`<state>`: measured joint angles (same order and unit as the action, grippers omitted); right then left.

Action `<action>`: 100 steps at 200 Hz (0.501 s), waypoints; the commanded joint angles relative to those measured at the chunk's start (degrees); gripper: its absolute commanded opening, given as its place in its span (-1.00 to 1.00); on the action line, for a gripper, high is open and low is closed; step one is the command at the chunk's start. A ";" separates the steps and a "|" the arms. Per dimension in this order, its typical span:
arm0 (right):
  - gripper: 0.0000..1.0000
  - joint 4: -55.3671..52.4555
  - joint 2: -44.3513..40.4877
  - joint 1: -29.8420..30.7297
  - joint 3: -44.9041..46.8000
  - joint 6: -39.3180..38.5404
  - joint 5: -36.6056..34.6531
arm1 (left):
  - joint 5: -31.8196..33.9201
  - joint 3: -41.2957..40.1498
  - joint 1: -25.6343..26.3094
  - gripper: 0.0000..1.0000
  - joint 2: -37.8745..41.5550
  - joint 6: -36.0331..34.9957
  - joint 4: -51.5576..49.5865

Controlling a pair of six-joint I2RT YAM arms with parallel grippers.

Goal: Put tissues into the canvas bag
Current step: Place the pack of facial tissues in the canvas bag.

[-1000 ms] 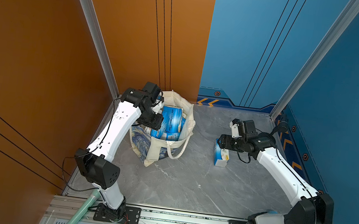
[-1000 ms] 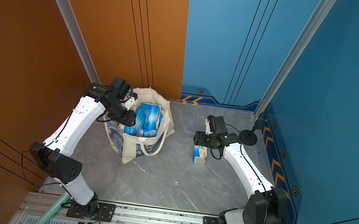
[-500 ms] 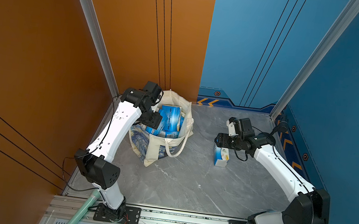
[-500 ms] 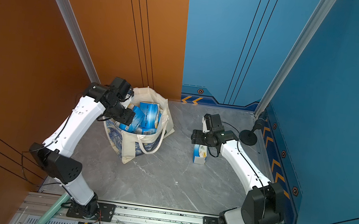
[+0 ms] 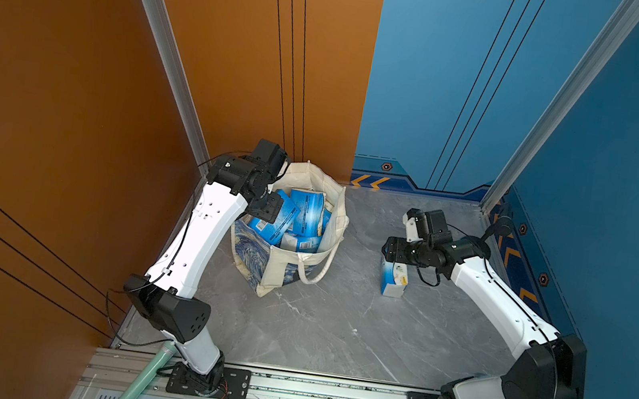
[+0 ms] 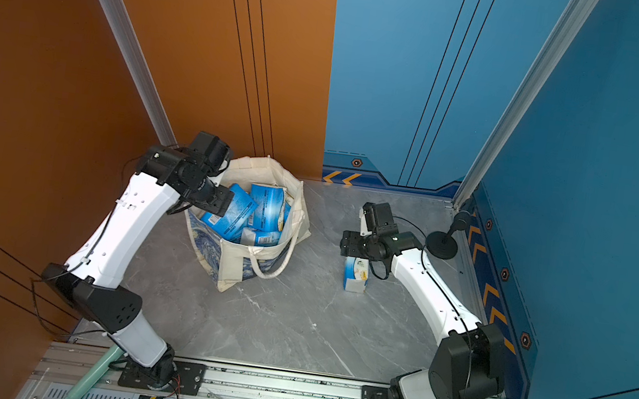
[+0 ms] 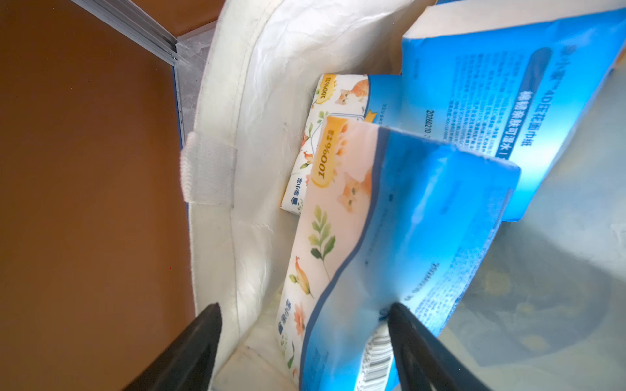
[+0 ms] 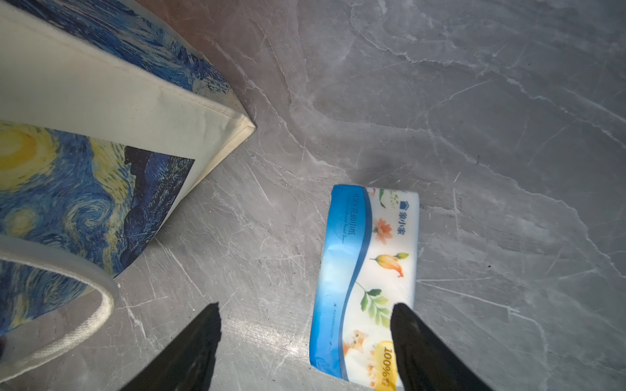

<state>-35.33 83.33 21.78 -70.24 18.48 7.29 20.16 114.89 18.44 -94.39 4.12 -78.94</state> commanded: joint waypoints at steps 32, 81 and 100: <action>0.62 -1.14 0.79 0.29 -1.70 -0.46 -1.11 | 2.44 0.87 -0.51 0.53 -3.00 -0.04 1.50; 0.69 -1.90 1.50 0.36 -1.88 -1.49 -4.34 | 5.98 0.56 0.04 0.47 -6.06 0.38 1.50; 0.73 -2.84 2.81 0.46 -1.87 -1.86 -8.05 | 5.27 0.47 0.44 0.45 -5.28 0.54 2.24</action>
<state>-35.59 84.07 21.82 -70.67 17.85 4.73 24.32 114.93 18.46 -99.53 4.14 -77.30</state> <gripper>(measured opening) 0.855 0.727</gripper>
